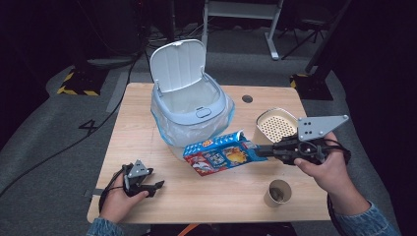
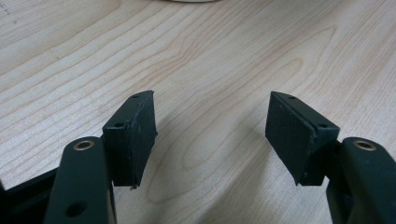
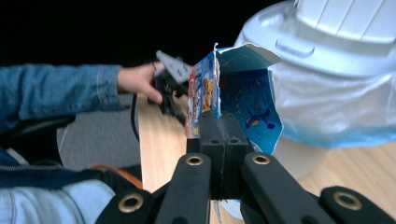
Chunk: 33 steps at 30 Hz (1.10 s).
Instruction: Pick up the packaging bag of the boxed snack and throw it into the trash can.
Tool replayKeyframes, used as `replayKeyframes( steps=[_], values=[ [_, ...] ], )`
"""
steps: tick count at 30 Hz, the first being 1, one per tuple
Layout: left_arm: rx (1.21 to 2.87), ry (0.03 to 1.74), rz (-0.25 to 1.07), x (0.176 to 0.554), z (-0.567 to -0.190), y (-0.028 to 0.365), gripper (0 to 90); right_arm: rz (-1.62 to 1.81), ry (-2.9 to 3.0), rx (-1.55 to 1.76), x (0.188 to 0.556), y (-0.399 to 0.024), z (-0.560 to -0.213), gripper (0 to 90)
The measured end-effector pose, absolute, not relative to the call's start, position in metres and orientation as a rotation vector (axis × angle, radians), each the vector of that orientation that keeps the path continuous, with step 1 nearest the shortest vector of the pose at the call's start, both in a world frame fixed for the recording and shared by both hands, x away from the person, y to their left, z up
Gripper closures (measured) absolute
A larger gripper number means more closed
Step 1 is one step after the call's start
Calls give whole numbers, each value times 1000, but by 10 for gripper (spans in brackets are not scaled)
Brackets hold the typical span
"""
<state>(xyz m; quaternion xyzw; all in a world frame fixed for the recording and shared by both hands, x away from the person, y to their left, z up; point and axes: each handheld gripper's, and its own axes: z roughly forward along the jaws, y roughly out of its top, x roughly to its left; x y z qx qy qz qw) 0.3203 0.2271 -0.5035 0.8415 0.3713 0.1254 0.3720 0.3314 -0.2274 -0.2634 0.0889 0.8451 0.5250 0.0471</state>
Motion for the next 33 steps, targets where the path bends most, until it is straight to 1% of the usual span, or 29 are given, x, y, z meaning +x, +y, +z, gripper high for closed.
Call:
replayKeyframes(
  steps=[10, 20, 33],
  values=[
    [2160, 948, 323, 320, -503, 227, 338, 1709, 2454, 259, 335, -227, -238, 900],
    [2177, 940, 344, 320, -504, 225, 321, 1759, 2291, 328, 342, -232, -218, 900],
    [2194, 932, 369, 318, -504, 222, 317, 1758, 2112, 442, 372, -231, -206, 900]
  ],
)
